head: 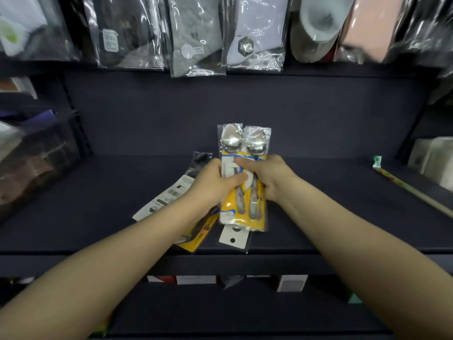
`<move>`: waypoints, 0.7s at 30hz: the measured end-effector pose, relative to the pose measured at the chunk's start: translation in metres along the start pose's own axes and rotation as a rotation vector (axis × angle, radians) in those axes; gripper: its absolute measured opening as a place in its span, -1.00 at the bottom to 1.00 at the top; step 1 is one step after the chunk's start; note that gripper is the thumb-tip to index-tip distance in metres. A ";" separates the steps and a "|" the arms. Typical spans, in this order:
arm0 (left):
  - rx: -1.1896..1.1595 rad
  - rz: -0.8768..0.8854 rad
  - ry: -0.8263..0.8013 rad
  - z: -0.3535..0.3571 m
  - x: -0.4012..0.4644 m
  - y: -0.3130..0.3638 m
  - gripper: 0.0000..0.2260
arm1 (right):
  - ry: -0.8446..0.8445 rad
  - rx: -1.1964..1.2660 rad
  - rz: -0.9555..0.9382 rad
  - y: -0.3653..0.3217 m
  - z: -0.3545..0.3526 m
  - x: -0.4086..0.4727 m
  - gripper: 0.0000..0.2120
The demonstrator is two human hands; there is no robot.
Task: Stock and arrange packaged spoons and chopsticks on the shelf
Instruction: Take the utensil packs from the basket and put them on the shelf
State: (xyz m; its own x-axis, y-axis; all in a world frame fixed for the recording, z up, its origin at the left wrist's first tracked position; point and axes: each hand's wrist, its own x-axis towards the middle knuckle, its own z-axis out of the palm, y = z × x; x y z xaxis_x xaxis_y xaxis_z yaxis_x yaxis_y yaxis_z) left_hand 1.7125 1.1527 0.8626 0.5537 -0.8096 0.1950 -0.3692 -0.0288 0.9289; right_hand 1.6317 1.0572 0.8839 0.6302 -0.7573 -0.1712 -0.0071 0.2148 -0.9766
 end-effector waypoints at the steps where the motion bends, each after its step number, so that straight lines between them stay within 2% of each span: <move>1: -0.003 0.018 -0.001 -0.005 0.003 0.001 -0.90 | -0.028 0.043 0.008 0.000 0.006 0.000 -0.84; 3: 0.105 0.044 -0.007 -0.018 0.007 0.002 -0.94 | -0.111 0.153 0.063 -0.002 0.011 0.004 -0.86; 5: 0.198 -0.005 0.007 -0.034 0.009 -0.003 -0.90 | -0.118 0.131 0.105 0.000 0.007 0.010 -0.80; 7: 0.329 -0.071 0.022 -0.047 0.009 -0.013 -0.88 | -0.052 -0.114 0.069 0.012 0.004 0.020 -0.80; 8: 0.425 -0.091 0.032 -0.051 0.008 -0.018 -0.83 | -0.022 -0.275 0.039 0.018 0.005 0.021 -0.84; 10: 0.608 -0.111 0.055 -0.055 0.006 -0.028 -0.68 | 0.033 -0.507 -0.037 0.029 0.010 0.023 -0.76; 14: 0.908 -0.057 0.066 -0.062 0.004 -0.038 -0.40 | 0.048 -0.944 -0.370 0.027 0.018 0.018 -0.76; 15: 0.929 -0.045 0.046 -0.064 0.001 -0.037 -0.36 | 0.043 -1.046 -0.442 0.027 0.016 0.014 -0.75; 17: 0.809 -0.021 -0.066 -0.075 -0.008 -0.038 -0.35 | 0.072 -1.199 -0.493 0.031 0.006 0.004 -0.68; 19: 0.646 -0.030 -0.263 -0.086 -0.023 -0.042 -0.31 | 0.078 -1.280 -0.363 0.037 -0.010 -0.009 -0.51; 21: 0.732 0.004 -0.387 -0.091 -0.036 -0.048 -0.16 | 0.010 -1.225 -0.210 0.044 -0.019 -0.022 -0.40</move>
State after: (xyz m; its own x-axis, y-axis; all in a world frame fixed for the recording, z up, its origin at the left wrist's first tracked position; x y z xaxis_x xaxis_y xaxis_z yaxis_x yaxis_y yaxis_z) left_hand 1.7783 1.2368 0.8393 0.3042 -0.9514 -0.0488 -0.8376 -0.2915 0.4620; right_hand 1.6027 1.0710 0.8418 0.7008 -0.7134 0.0070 -0.6302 -0.6236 -0.4625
